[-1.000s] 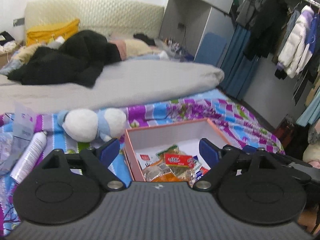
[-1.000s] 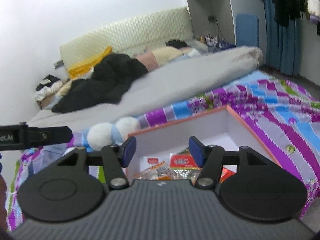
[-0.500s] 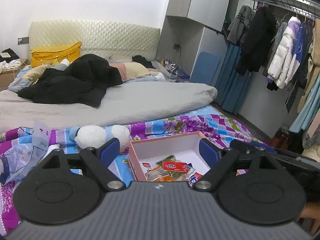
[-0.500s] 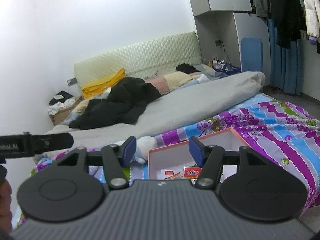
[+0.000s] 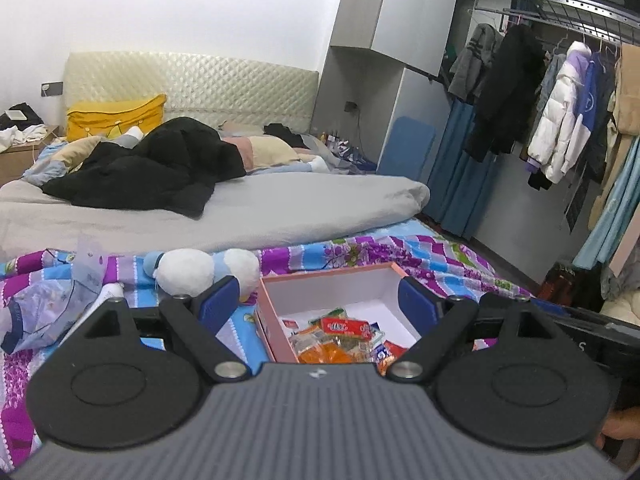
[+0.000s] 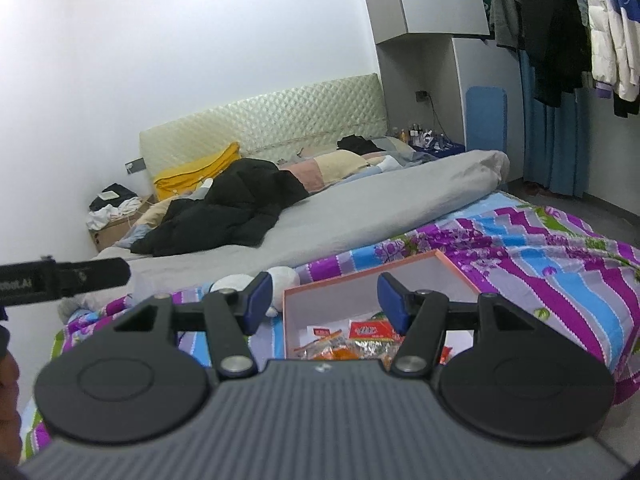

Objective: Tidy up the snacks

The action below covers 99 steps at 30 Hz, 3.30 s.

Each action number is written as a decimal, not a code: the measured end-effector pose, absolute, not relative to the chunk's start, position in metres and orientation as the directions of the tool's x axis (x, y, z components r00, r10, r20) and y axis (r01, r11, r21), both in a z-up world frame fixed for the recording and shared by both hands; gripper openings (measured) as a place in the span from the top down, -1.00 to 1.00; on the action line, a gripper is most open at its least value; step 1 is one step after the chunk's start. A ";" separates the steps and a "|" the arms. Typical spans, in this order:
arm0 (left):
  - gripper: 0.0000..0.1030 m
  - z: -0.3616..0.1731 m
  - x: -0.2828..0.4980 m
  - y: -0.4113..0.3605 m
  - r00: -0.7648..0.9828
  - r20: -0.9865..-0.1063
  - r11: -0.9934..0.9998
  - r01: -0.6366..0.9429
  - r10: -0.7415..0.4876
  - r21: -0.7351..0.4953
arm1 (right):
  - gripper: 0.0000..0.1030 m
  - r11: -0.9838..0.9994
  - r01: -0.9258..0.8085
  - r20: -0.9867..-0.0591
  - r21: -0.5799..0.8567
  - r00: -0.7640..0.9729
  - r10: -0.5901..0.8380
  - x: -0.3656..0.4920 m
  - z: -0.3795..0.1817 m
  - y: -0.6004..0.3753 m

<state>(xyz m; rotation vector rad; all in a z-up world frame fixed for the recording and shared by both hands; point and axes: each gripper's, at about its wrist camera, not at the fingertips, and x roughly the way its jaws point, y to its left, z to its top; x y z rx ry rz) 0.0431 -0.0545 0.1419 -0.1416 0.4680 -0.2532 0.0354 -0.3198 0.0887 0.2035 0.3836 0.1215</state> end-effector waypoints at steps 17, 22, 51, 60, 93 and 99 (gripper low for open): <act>-0.73 0.087 0.032 -0.058 0.818 -0.520 0.968 0.172 -0.245 -0.185 | -0.18 0.974 -0.045 -0.436 0.221 0.889 0.140 0.010 0.045 -0.319; -0.73 0.085 0.034 -0.059 0.816 -0.524 0.968 0.170 -0.243 -0.185 | -0.17 0.972 -0.037 -0.436 0.233 0.889 0.139 0.009 0.041 -0.319; -1.00 0.089 0.043 -0.057 0.829 -0.533 0.984 0.101 -0.166 -0.150 | -0.97 0.970 0.002 -0.424 0.242 0.899 0.104 0.013 0.038 -0.328; -1.00 0.094 0.042 -0.055 0.814 -0.557 0.985 0.108 -0.167 -0.137 | -0.97 0.971 -0.005 -0.422 0.238 0.900 0.108 0.013 0.039 -0.329; -1.00 0.092 0.042 -0.051 0.808 -0.560 0.980 0.103 -0.183 -0.170 | -0.97 0.973 -0.012 -0.431 0.230 0.895 0.113 0.016 0.036 -0.320; -1.00 0.092 0.039 -0.051 0.812 -0.556 0.980 0.098 -0.178 -0.170 | -0.97 0.973 -0.019 -0.422 0.228 0.899 0.117 0.015 0.039 -0.319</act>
